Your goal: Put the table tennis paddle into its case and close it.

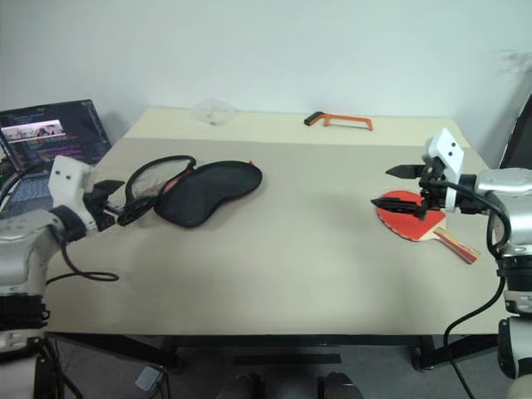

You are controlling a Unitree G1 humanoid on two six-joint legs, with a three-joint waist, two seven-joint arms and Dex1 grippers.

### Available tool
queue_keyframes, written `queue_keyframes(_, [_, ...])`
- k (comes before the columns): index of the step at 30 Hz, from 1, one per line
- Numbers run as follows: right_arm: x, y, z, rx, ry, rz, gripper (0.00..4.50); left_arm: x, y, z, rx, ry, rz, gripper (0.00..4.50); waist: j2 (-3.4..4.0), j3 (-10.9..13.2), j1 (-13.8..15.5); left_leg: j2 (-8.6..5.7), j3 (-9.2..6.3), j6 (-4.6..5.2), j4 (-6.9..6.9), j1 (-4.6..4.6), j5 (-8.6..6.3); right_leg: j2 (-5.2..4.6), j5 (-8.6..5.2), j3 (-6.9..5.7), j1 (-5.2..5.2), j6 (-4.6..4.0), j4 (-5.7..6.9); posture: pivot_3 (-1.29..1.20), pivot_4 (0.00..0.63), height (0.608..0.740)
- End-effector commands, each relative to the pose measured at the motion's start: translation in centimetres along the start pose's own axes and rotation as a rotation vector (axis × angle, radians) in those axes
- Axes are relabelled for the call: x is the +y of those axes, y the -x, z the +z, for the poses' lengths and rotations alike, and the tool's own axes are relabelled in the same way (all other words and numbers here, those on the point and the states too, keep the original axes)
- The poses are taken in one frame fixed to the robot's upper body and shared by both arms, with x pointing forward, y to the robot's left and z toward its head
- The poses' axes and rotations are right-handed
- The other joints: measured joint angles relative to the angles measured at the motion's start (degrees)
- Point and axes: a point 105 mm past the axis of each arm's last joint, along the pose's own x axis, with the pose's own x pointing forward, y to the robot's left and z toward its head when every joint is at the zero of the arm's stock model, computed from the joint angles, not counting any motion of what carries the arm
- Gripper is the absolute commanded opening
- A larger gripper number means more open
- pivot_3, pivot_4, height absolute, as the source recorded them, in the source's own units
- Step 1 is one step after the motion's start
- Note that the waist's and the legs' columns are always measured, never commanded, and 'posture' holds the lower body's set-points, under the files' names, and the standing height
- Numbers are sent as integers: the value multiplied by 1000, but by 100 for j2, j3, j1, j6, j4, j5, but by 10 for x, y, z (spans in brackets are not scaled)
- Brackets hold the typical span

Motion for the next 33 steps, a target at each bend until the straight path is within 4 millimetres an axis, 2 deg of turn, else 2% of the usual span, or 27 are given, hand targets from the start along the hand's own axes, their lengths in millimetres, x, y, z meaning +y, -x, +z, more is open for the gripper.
queue_keyframes(1, [-4,5,9,-13,46,-29,4453,0,-9,5,-9,-24,49,4500,0,0,0,0,-1,0,0,0,0,0,6,0,0,-10,0,0,150,740])
queue_keyframes(4, [-3,3,11,-19,47,-23,4453,0,-15,2,3,0,88,4500,0,0,0,-1,-3,0,0,0,0,1,6,-1,1,-10,2,0,150,740])
queue_keyframes(6, [-4,4,10,-15,50,-29,4453,1,-12,2,2,3,95,4500,-1,0,-15,-1,-4,0,0,0,0,2,6,-1,1,-10,3,0,150,740])
queue_keyframes(13, [-3,7,4,-2,44,-38,4453,29,39,8,-6,22,113,4500,-2,1,-75,2,-4,-1,-7,1,0,3,4,-1,-3,-13,4,0,150,740])
queue_keyframes(16, [-2,3,3,-2,41,-31,4453,45,58,3,26,28,150,4500,-1,1,-68,1,-6,-1,-8,2,0,2,2,-3,-3,-15,6,0,150,740])
queue_keyframes(18, [-1,1,3,-3,40,-23,4453,52,64,-3,52,36,180,4500,-1,1,-63,1,-4,-1,-6,4,0,0,0,-3,-2,-13,5,0,150,740])
queue_keyframes(21, [-2,-2,3,-5,39,-19,4453,55,64,-17,125,-41,217,4500,-1,1,-33,0,-2,-1,-4,10,1,-3,-11,-2,2,5,5,0,150,740])
queue_keyframes(22, [-1,-4,4,-6,39,-16,4453,55,61,-22,161,-141,223,4500,-2,1,-23,0,-2,-1,-3,10,1,-3,-11,-2,2,5,5,0,150,740])
queue_keyframes(25, [-1,-7,4,-7,40,-8,4453,58,49,-20,169,-256,244,4500,-3,1,4,0,-1,-1,-2,10,2,-3,-9,-3,0,4,6,0,150,740])
queue_keyframes(33, [1,-7,4,-8,41,-4,4453,46,19,-26,192,-359,178,4500,-4,0,4,2,4,-1,-10,7,1,-1,1,-1,-3,-18,4,0,150,740])
